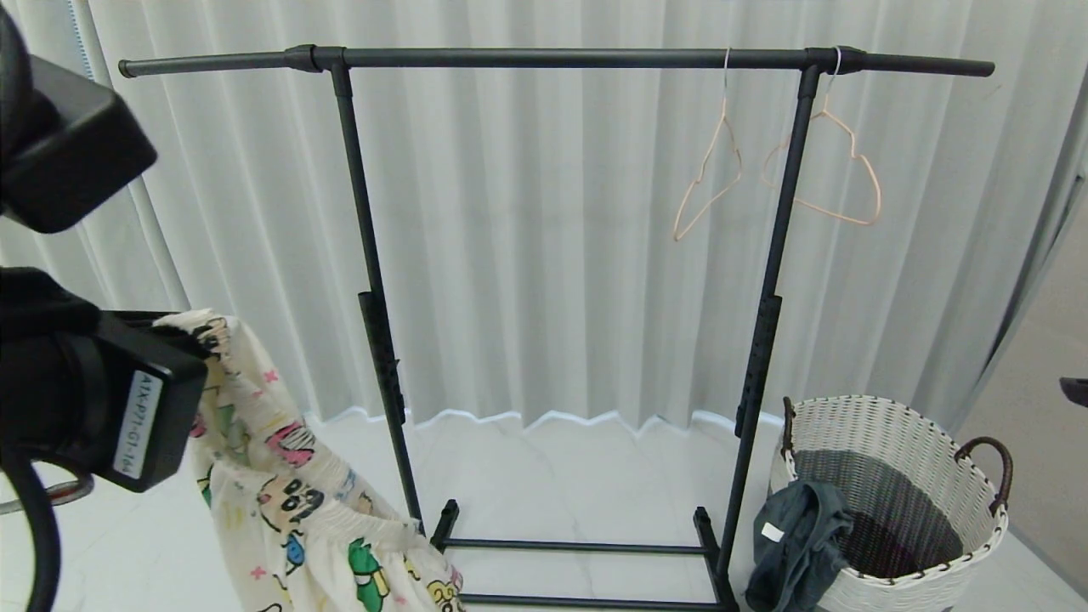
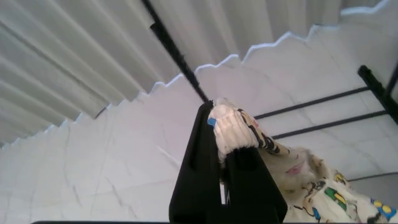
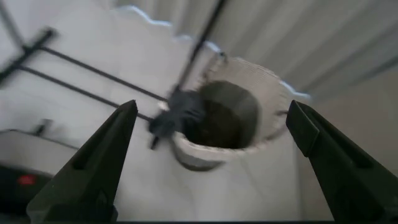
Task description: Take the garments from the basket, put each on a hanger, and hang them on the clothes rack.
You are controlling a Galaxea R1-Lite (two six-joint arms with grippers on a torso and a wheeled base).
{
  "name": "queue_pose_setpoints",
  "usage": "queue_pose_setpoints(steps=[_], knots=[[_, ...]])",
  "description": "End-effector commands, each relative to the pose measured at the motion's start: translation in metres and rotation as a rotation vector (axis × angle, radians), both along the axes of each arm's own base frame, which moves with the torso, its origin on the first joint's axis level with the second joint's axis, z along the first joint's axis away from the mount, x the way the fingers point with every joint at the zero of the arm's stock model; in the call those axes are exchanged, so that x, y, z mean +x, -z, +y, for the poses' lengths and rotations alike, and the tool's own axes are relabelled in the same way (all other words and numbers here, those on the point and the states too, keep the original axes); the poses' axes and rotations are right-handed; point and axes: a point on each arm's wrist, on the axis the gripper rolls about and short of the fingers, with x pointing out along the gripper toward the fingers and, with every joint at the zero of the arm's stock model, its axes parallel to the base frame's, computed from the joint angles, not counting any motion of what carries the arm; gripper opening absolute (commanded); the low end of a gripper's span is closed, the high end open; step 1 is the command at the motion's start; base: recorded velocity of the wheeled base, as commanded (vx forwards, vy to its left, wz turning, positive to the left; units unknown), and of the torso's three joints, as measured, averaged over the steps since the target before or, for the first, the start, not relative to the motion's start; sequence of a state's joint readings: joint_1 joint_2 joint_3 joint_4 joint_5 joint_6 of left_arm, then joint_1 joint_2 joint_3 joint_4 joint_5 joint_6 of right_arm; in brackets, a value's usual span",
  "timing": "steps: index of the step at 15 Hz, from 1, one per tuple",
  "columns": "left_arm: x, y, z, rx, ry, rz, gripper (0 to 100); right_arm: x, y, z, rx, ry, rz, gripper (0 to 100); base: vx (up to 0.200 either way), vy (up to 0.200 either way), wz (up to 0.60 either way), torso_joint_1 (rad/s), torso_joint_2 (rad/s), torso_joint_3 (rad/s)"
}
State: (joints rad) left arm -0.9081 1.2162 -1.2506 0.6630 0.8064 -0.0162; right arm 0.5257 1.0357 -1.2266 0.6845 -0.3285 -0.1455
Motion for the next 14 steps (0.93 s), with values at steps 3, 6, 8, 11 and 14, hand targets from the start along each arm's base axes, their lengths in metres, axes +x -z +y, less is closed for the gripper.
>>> queue_pose_setpoints(steps=[3,6,8,11,14], knots=[[-0.007,-0.003,0.018,-0.031,-0.045,-0.025,0,-0.003,0.018,-0.013,-0.100,0.067,-0.040,100,0.000,0.000,0.00,0.000,0.00,0.000],[-0.006,-0.002,0.018,-0.027,-0.045,-0.021,0,-0.002,0.021,-0.013,-0.106,0.059,-0.076,100,0.000,0.000,0.00,0.000,0.00,0.000],[-0.007,0.001,0.018,-0.020,-0.047,-0.016,0,-0.002,0.020,-0.013,-0.095,0.057,-0.086,100,0.000,0.000,0.00,0.000,0.00,0.000],[-0.008,0.004,0.020,-0.013,-0.047,-0.010,0,-0.002,0.020,-0.013,-0.092,0.053,-0.088,100,0.000,0.000,0.00,0.033,-0.07,-0.007],[-0.008,0.004,0.020,-0.014,-0.047,-0.012,0,-0.002,0.020,-0.013,-0.088,0.053,-0.088,100,0.000,0.000,0.00,0.175,-0.11,-0.175]])
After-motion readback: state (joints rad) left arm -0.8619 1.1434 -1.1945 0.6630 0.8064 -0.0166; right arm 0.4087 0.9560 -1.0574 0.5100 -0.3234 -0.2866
